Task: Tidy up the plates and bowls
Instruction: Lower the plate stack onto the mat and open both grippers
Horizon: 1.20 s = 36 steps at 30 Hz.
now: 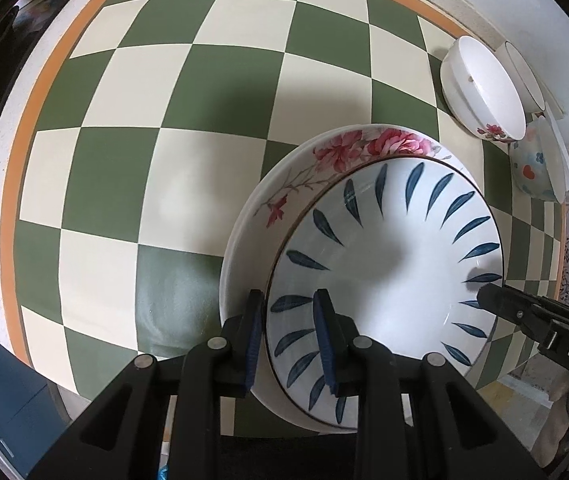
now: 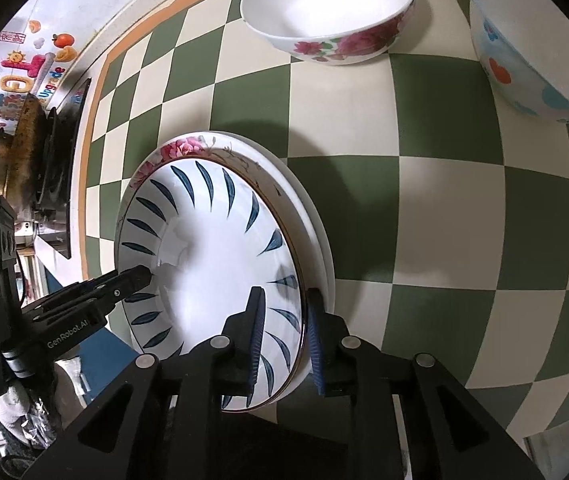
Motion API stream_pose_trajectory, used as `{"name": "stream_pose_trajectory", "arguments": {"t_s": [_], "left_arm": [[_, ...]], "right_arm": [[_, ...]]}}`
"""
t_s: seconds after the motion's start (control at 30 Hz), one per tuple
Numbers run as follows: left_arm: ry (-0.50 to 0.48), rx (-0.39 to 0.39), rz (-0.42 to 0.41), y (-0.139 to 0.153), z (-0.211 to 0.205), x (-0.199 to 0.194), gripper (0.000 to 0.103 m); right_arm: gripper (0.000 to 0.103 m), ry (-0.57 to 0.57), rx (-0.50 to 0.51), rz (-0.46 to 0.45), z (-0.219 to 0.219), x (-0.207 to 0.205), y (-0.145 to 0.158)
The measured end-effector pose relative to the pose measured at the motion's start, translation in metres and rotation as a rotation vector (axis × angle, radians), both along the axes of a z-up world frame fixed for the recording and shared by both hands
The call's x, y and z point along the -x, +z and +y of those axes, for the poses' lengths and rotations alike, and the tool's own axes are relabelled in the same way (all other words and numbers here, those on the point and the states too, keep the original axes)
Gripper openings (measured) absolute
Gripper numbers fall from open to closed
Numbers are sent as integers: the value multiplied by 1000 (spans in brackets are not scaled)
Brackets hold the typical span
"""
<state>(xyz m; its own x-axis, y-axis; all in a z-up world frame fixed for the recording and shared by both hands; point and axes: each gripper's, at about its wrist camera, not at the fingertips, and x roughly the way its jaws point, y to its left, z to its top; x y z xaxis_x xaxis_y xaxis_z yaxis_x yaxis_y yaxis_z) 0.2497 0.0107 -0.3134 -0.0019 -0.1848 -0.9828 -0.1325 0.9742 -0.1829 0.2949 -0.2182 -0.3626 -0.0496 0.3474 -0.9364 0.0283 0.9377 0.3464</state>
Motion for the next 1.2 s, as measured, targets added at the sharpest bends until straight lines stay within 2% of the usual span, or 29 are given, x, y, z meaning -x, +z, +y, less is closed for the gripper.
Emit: {"name": "stream_pose_trajectory", "arguments": {"t_s": [0.27,0.37,0.47,0.53,0.57,0.6,0.63,0.7,0.77,0.9,1.2], "left_arm": [[-14,-40,-47,11,-1,6,23],[-26,-67,-93,28,-1,13,23],[-43,-92,-150,52,-1,27,27],[-51,-105,-189,69,-2,37,35],[-54,-108,-209,78,-3,44,40],[-57,-110,-225,86,-3,50,54],[-61,-110,-249,97,-3,58,73],[-55,-107,-283,111,-1,70,85],[-54,-109,-322,128,4,83,86],[-58,-117,-377,156,4,105,96],[-87,-80,-429,199,1,153,98]], "right_arm": [[25,8,80,-45,8,8,12],[25,9,109,-81,13,14,25],[31,15,135,-122,21,26,43],[33,12,142,-147,26,38,58],[38,12,146,-168,29,45,67],[46,9,149,-188,31,52,76],[52,4,148,-208,33,60,85],[76,-6,141,-237,36,74,101],[81,-24,136,-264,37,90,118],[88,-47,163,-334,41,121,149],[95,-113,188,-475,45,193,217]]}}
